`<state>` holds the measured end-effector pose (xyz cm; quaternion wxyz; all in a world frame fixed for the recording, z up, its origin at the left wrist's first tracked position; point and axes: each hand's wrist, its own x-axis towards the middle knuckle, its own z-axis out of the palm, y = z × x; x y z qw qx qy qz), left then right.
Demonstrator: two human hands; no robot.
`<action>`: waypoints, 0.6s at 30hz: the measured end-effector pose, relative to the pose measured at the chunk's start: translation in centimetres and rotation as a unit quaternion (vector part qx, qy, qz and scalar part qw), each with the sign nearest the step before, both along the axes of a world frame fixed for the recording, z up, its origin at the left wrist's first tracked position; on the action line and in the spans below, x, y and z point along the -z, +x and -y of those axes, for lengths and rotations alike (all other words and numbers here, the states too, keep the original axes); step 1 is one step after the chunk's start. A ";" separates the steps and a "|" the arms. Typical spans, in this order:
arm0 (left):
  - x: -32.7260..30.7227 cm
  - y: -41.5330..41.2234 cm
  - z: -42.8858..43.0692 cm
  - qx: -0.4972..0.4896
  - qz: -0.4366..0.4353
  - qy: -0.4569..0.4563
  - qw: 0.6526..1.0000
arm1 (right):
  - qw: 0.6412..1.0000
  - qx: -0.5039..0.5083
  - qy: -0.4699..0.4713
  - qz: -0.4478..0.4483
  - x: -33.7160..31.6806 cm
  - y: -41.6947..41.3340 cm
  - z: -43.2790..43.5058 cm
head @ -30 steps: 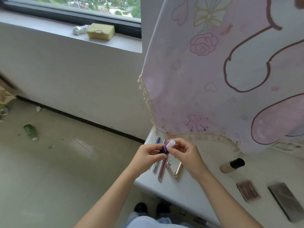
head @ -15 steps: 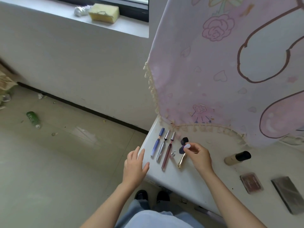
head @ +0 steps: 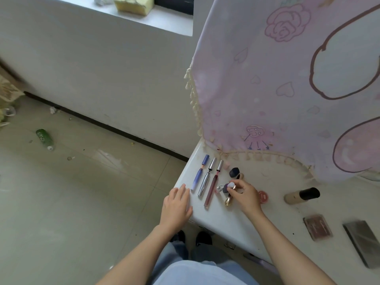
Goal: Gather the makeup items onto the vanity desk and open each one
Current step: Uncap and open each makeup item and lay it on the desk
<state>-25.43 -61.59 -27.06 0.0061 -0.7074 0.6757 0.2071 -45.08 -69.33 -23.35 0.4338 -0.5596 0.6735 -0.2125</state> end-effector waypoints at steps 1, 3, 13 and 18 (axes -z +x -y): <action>-0.1 0.0 0.1 0.003 0.015 -0.005 1.000 | 1.000 -0.006 -0.001 -0.003 -0.1 0.0 0.1; -0.1 0.0 0.1 0.013 0.026 -0.013 0.999 | 1.000 -0.017 -0.001 -0.015 -0.1 0.0 0.1; 0.1 0.0 -0.1 0.001 0.036 -0.008 0.999 | 0.986 0.086 0.035 -0.137 1.1 -1.8 0.4; -0.1 -0.3 0.0 -0.003 -0.004 0.009 1.000 | 0.971 0.065 0.101 -0.204 0.4 -0.7 2.6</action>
